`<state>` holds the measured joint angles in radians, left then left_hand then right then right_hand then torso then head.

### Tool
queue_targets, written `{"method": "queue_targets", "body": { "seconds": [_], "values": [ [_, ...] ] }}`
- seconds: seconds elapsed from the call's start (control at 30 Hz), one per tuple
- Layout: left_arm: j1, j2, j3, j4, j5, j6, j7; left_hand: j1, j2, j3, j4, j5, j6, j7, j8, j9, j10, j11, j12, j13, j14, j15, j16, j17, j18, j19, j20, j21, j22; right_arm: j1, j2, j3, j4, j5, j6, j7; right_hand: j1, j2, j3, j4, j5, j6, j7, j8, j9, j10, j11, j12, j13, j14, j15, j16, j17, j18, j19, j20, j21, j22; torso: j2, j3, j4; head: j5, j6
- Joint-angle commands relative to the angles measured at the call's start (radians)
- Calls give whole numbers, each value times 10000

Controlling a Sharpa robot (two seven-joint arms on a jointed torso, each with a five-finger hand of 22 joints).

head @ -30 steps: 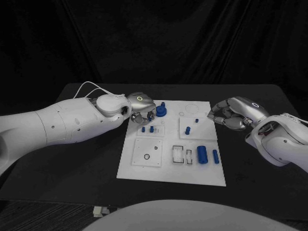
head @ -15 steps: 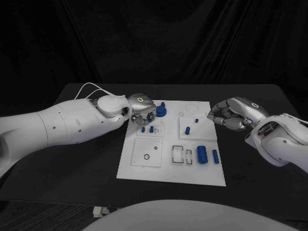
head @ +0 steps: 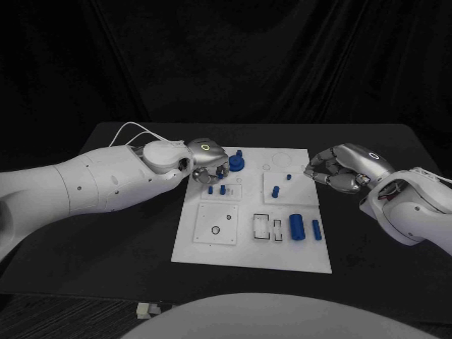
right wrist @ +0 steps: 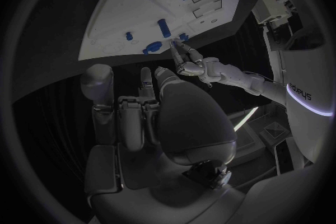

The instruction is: Assemble the parts on the task board

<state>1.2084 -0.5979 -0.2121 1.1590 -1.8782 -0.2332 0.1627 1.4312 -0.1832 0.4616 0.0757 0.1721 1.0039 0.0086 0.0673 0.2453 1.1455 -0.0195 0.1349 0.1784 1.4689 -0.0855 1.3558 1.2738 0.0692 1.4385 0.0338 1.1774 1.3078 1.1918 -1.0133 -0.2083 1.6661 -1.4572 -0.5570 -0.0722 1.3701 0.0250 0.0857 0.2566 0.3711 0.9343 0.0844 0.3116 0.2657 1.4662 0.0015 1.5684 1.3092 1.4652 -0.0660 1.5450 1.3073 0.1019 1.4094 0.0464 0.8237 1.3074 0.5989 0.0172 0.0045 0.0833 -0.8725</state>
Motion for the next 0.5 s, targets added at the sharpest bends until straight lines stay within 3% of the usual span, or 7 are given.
{"method": "queue_targets", "body": {
  "seconds": [0.03,0.17,0.33,0.5],
  "values": [
    [-28,4,0,3,-15,377,-131,-191,-125,138,41,-242,-1037,-385,-63,-286,-426,157,-286,-114,-24,133,-138,-171,89,-147,39,-234,1578,-24,-1,6,-4,-26,54,-79,96,1,61,-28,40,49,5,-24,-10,1046,52,24,2616,952,66,-32,2201,196,7,19,-74,980,-4,0,3,-2,-2],
    [-31,-41,0,-9,-15,312,-273,-238,-189,85,106,-369,-1661,-599,-56,-488,-686,265,-418,-152,-81,200,-228,-284,117,-207,108,-420,1541,-25,-14,6,-3,-26,58,-83,96,1,61,-28,40,49,5,-24,-10,1046,52,24,2616,952,66,-32,2201,196,7,19,-74,980,5,-1,-2,8,-2],
    [-32,-181,0,-2,-15,-310,-376,-137,-199,-175,232,-434,-2319,-832,-52,-731,-832,384,-452,-147,-105,277,-247,-315,124,-217,178,-502,1532,-25,-60,6,27,-26,57,-99,104,-12,61,-37,43,46,7,-26,-10,1046,52,24,2616,950,67,-39,2190,196,7,20,-74,980,4,0,-4,26,-2],
    [-32,-448,2,80,-15,-1050,-522,-37,-200,-283,305,-532,-2366,-932,-9,-783,-779,353,-414,-134,-87,275,-223,-293,119,-188,192,-463,1546,-21,-136,7,91,-26,40,-117,116,-28,62,-50,45,46,8,-26,-10,1046,54,24,2616,940,68,-65,2151,212,-16,21,-183,957,0,1,-4,49,-2]
  ]
}}
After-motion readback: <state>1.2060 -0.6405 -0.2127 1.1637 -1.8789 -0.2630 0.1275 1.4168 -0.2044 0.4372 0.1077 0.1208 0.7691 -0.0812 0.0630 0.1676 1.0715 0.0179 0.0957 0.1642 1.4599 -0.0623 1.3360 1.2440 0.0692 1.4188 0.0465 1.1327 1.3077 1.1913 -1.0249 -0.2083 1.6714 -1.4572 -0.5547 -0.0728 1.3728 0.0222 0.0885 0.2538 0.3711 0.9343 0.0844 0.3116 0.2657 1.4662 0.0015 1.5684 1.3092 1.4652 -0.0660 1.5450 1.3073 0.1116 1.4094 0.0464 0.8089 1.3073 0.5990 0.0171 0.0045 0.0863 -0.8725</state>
